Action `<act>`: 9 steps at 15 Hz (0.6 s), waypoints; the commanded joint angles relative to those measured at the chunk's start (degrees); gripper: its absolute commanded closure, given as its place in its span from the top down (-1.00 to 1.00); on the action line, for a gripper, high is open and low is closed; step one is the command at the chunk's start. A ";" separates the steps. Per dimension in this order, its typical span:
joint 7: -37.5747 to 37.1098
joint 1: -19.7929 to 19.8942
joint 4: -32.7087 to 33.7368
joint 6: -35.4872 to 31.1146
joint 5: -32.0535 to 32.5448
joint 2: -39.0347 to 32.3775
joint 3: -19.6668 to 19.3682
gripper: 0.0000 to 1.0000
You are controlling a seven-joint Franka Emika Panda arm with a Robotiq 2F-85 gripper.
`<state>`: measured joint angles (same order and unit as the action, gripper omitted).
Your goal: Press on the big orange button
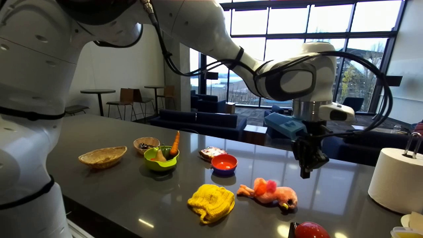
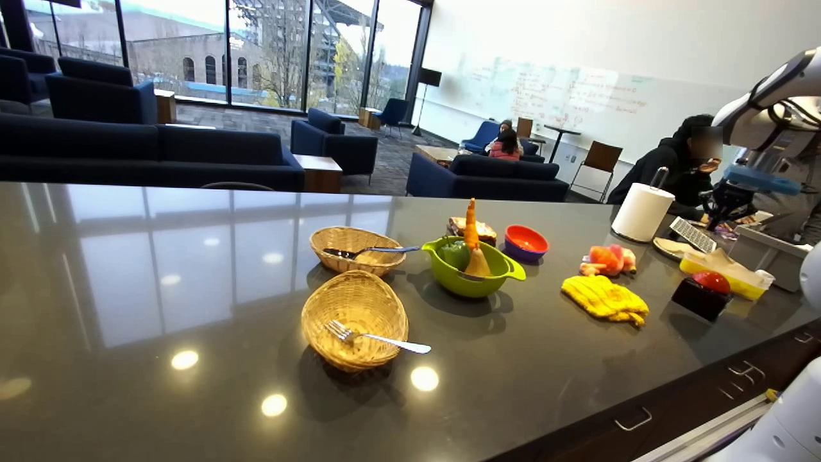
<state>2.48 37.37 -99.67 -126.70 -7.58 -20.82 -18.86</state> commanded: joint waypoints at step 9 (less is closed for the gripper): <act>17.08 -8.31 -4.99 6.44 -0.59 7.67 3.35 -1.00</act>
<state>13.58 30.33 -102.19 -122.98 -7.58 -16.41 -15.89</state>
